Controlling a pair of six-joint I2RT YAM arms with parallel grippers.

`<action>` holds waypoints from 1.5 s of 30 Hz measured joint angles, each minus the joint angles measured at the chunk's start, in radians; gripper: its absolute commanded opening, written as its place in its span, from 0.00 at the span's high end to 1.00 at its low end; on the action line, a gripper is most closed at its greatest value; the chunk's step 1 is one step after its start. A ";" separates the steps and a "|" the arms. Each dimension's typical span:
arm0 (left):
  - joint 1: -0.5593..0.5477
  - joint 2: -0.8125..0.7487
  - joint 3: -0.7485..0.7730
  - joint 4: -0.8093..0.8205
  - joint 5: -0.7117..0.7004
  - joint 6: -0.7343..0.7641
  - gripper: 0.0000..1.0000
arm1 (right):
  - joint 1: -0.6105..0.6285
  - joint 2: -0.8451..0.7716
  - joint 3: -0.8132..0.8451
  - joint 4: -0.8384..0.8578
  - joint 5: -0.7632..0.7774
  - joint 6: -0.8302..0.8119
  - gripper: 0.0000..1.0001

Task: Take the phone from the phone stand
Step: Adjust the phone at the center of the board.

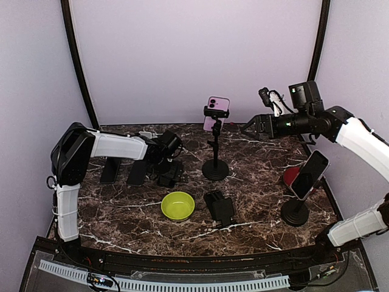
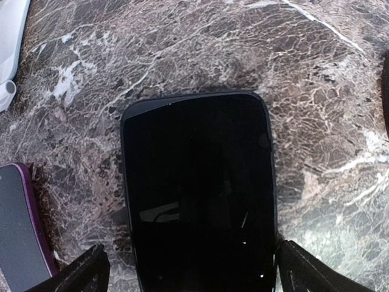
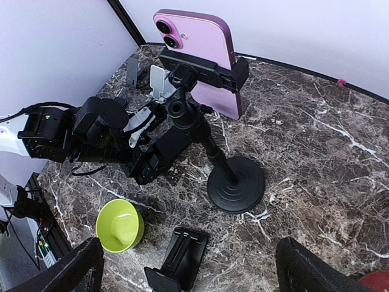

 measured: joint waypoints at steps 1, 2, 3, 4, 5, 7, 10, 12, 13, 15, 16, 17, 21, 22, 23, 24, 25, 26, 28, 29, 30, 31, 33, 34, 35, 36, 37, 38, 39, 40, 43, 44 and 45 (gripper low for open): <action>0.000 0.007 0.006 -0.003 -0.001 -0.007 0.01 | 0.000 -0.001 0.000 0.000 0.002 -0.002 0.01; 0.000 0.013 0.012 -0.004 -0.001 -0.013 0.01 | 0.000 -0.001 0.000 0.000 0.003 -0.004 0.01; 0.000 0.016 0.016 -0.005 -0.003 -0.019 0.01 | 0.001 -0.002 0.000 0.000 0.003 -0.007 0.01; 0.000 0.017 0.019 -0.007 -0.004 -0.024 0.01 | 0.001 -0.003 0.000 0.000 0.004 -0.009 0.01; 0.000 0.018 0.022 -0.010 -0.006 -0.028 0.01 | 0.002 -0.004 0.000 0.000 0.006 -0.011 0.01; 0.000 0.022 0.024 -0.011 -0.011 -0.037 0.01 | 0.002 -0.005 0.000 0.000 0.008 -0.014 0.01; 0.000 0.032 0.040 -0.015 -0.015 -0.041 0.01 | 0.003 -0.010 -0.003 0.000 0.012 -0.015 0.01; 0.000 0.043 0.056 -0.016 -0.011 -0.041 0.03 | 0.002 -0.014 -0.004 0.000 0.015 -0.016 0.01; 0.000 0.048 0.062 -0.016 -0.007 -0.041 0.05 | 0.003 -0.016 -0.004 0.000 0.016 -0.017 0.01; 0.000 0.054 0.072 -0.017 0.007 -0.040 0.12 | 0.003 -0.020 -0.004 0.000 0.018 -0.020 0.01; 0.001 0.056 0.075 -0.017 0.013 -0.041 0.16 | 0.003 -0.022 -0.004 0.000 0.018 -0.023 0.01; 0.002 0.058 0.076 -0.016 0.023 -0.039 0.19 | 0.003 -0.024 -0.004 0.000 0.018 -0.026 0.01; 0.016 0.063 0.085 -0.016 0.068 -0.013 0.25 | 0.003 -0.036 -0.012 0.001 0.019 -0.038 0.01; 0.020 0.063 0.087 -0.018 0.079 -0.005 0.26 | 0.003 -0.039 -0.015 0.001 0.019 -0.040 0.01; 0.029 0.063 0.090 -0.021 0.101 0.012 0.27 | 0.003 -0.044 -0.019 0.001 0.019 -0.042 0.01; 0.031 0.063 0.090 -0.022 0.105 0.014 0.27 | 0.003 -0.049 -0.023 0.001 0.020 -0.045 0.01; 0.037 0.063 0.093 -0.026 0.125 0.034 0.27 | 0.003 -0.053 -0.025 0.001 0.020 -0.048 0.01; 0.043 0.063 0.095 -0.031 0.143 0.057 0.27 | 0.003 -0.058 -0.028 0.001 0.020 -0.051 0.01; 0.053 0.064 0.105 -0.051 0.179 0.121 0.29 | 0.003 -0.067 -0.034 0.002 0.021 -0.056 0.01; 0.057 0.064 0.108 -0.060 0.198 0.156 0.29 | 0.003 -0.072 -0.038 0.002 0.021 -0.060 0.01; 0.061 0.064 0.109 -0.067 0.213 0.189 0.30 | 0.003 -0.077 -0.041 0.002 0.021 -0.064 0.01; 0.065 0.064 0.111 -0.072 0.228 0.226 0.29 | 0.003 -0.082 -0.044 0.003 0.021 -0.067 0.01; 0.069 0.064 0.114 -0.085 0.262 0.302 0.29 | 0.003 -0.089 -0.050 0.003 0.021 -0.072 0.01; 0.070 0.064 0.116 -0.091 0.278 0.338 0.29 | 0.003 -0.091 -0.052 0.003 0.021 -0.076 0.01; 0.070 0.064 0.118 -0.098 0.299 0.381 0.28 | 0.003 -0.095 -0.056 0.005 0.021 -0.080 0.01; 0.070 0.064 0.119 -0.104 0.316 0.420 0.28 | 0.003 -0.098 -0.059 0.005 0.021 -0.083 0.01; 0.069 0.063 0.119 -0.108 0.329 0.452 0.28 | 0.003 -0.102 -0.062 0.005 0.021 -0.086 0.01; 0.069 0.063 0.120 -0.115 0.346 0.495 0.28 | 0.003 -0.108 -0.067 0.006 0.021 -0.090 0.01; 0.069 0.063 0.122 -0.123 0.360 0.544 0.27 | 0.003 -0.112 -0.071 0.006 0.021 -0.094 0.01; 0.069 0.063 0.122 -0.128 0.372 0.578 0.27 | 0.003 -0.117 -0.074 0.006 0.021 -0.097 0.01; 0.069 0.061 0.126 -0.156 0.413 0.707 0.26 | 0.003 -0.127 -0.084 0.009 0.021 -0.101 0.01; 0.069 0.061 0.130 -0.171 0.427 0.750 0.26 | 0.003 -0.130 -0.088 0.010 0.021 -0.102 0.01; 0.069 0.061 0.135 -0.184 0.441 0.784 0.25 | 0.003 -0.132 -0.090 0.010 0.021 -0.103 0.01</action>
